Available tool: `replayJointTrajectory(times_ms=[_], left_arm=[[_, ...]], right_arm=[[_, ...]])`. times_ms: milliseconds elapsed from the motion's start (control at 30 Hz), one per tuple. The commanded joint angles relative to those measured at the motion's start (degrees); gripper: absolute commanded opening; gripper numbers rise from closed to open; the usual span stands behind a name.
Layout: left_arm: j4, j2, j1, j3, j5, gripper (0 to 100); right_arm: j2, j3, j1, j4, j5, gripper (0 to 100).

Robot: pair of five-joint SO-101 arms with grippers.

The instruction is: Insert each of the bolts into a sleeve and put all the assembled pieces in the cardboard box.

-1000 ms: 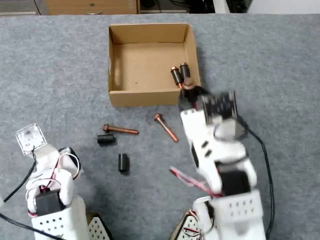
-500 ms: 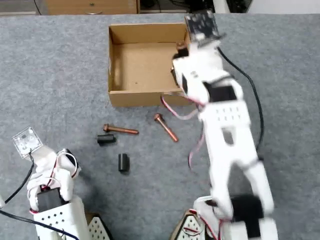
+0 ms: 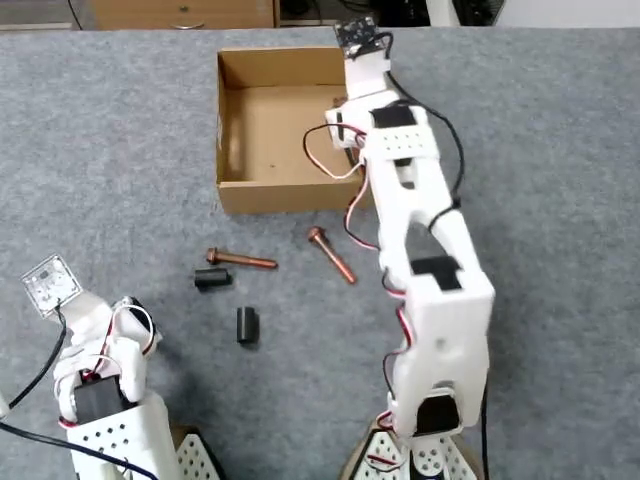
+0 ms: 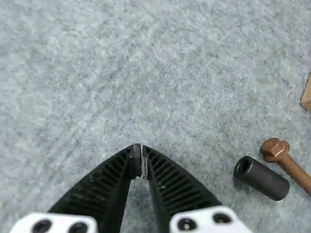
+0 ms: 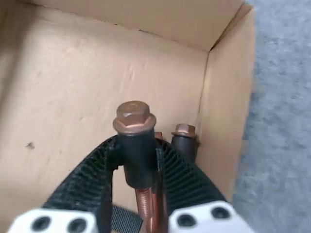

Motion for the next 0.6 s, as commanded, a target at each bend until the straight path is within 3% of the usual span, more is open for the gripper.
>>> replayJointTrajectory(times_ms=[0,267,467,567], left_arm=[[-0.97,-0.13,-0.26,0.70,0.62,2],[-0.97,-0.04,-0.18,0.70,0.62,2],[-0.88,-0.04,-0.18,0.70,0.62,2],[-0.88,-0.04,-0.18,0.70,0.62,2]], right_arm=[[5.93,-9.89,0.92,0.18,0.18,0.1],[18.24,-20.35,0.92,2.55,0.62,0.6],[19.21,-28.00,0.66,15.47,0.35,17.5],[19.12,-31.78,0.84,19.69,0.35,18.0]])
